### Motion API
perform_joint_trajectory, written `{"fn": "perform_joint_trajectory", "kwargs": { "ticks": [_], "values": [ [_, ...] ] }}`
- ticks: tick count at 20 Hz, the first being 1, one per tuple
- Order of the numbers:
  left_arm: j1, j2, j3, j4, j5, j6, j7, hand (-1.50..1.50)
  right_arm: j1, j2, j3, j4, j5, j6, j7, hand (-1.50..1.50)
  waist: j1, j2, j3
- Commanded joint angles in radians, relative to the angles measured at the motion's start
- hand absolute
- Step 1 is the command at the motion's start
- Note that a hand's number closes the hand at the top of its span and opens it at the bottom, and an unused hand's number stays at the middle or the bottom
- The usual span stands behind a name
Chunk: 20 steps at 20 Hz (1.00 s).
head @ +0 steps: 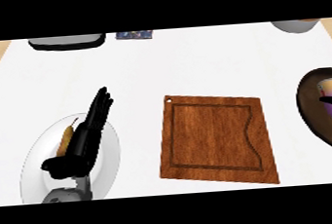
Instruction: Pick the can from the cutting board and place it in the pan
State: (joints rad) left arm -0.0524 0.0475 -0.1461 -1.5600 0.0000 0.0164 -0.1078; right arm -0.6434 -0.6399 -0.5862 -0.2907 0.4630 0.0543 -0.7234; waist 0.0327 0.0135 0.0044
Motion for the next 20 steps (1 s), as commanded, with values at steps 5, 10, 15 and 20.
{"fn": "perform_joint_trajectory", "kwargs": {
  "ticks": [5,10,15,20],
  "values": [
    [0.069,0.007,-0.001,-0.051,0.008,-0.011,-0.017,0.00,0.063,-0.161,-0.102,0.091,-0.130,0.314,-0.049,-1.50,-0.015,-0.007,-0.002],
    [0.058,0.030,0.034,-0.035,0.028,-0.027,-0.013,0.00,0.127,-0.261,-0.098,0.111,-0.152,0.605,-0.094,-1.50,-0.025,-0.010,-0.002],
    [0.055,-0.001,0.004,-0.049,-0.012,0.018,0.018,0.00,0.230,-0.237,-0.068,0.065,-0.151,0.664,-0.232,-1.50,-0.028,-0.009,0.001],
    [0.047,-0.014,-0.003,-0.049,-0.005,0.013,0.016,0.00,0.300,-0.231,-0.041,0.013,-0.158,0.666,-0.302,-1.50,-0.034,-0.010,0.002]
  ]
}}
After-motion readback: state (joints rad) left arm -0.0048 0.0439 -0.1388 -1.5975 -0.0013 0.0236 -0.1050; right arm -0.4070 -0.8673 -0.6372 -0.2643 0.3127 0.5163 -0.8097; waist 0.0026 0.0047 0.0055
